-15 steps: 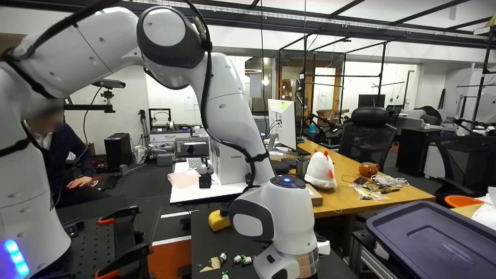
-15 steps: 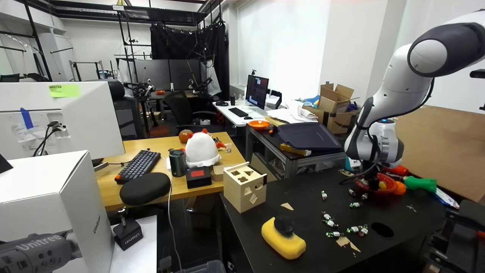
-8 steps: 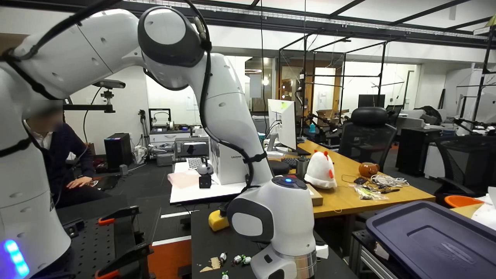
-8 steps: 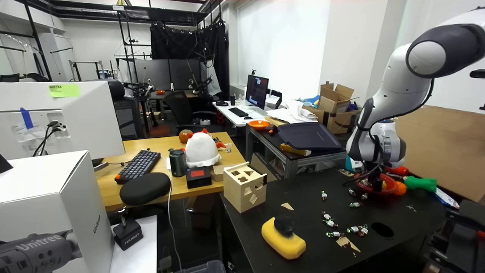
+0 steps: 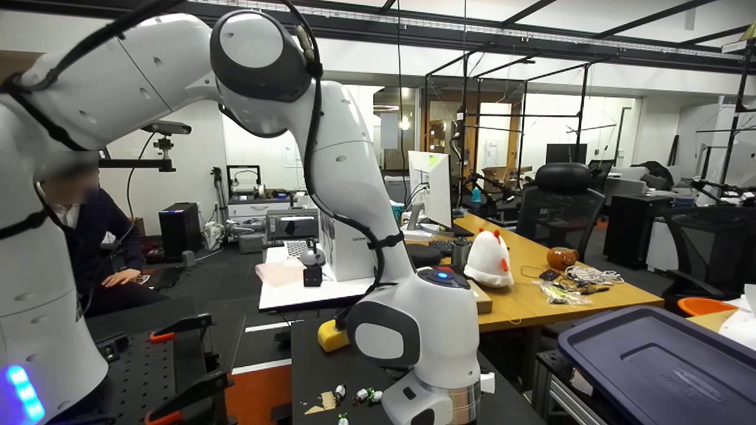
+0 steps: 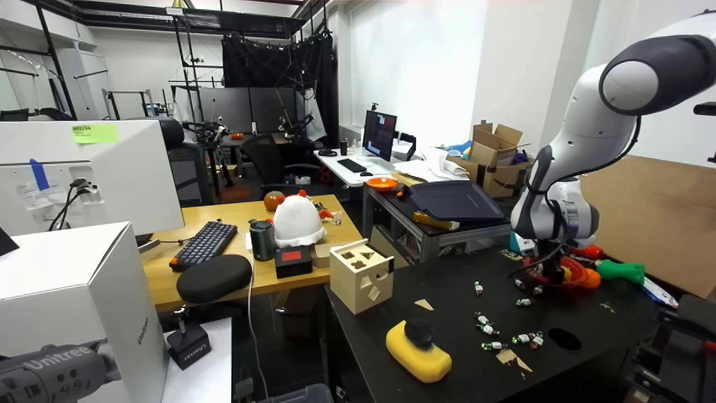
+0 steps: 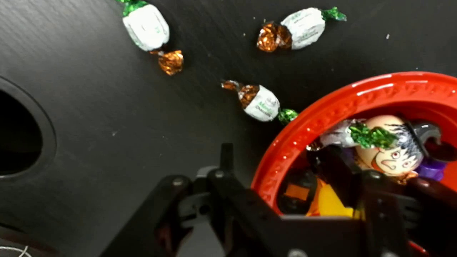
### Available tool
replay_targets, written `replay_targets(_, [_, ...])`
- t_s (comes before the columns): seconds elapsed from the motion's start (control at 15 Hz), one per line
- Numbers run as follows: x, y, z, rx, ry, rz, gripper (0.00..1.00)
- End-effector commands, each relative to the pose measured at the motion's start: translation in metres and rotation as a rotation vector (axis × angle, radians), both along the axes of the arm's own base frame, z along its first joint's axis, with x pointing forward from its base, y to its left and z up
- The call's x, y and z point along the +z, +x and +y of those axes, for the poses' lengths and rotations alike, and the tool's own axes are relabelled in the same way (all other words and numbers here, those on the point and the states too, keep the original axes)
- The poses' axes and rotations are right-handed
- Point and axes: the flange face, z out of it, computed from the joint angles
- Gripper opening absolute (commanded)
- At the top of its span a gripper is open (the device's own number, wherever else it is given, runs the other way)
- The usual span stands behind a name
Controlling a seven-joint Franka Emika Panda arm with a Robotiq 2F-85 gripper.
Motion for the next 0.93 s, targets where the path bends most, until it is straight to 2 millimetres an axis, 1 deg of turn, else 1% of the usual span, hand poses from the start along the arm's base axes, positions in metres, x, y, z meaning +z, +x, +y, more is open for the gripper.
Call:
replay_targets(0.0, [0.006, 0.002, 0.003, -0.02, -0.016, 0.007, 0.35])
replay_targets(0.2, [0.008, 0.004, 0.005, -0.02, -0.029, 0.0, 0.14])
replay_targets(0.33, [0.011, 0.005, 0.006, -0.014, -0.041, -0.012, 0.02])
replay_targets(0.4, [0.014, 0.007, 0.006, -0.011, -0.05, -0.02, 0.05])
replay_targets(0.6, [0.019, 0.012, 0.006, 0.006, -0.052, -0.044, 0.05])
replay_targets(0.73, [0.024, 0.016, 0.006, 0.023, -0.044, -0.075, 0.03])
replay_targets(0.8, [0.027, 0.02, 0.006, 0.029, -0.042, -0.092, 0.04])
replay_targets(0.87, [0.03, 0.023, 0.006, 0.036, -0.04, -0.109, 0.02])
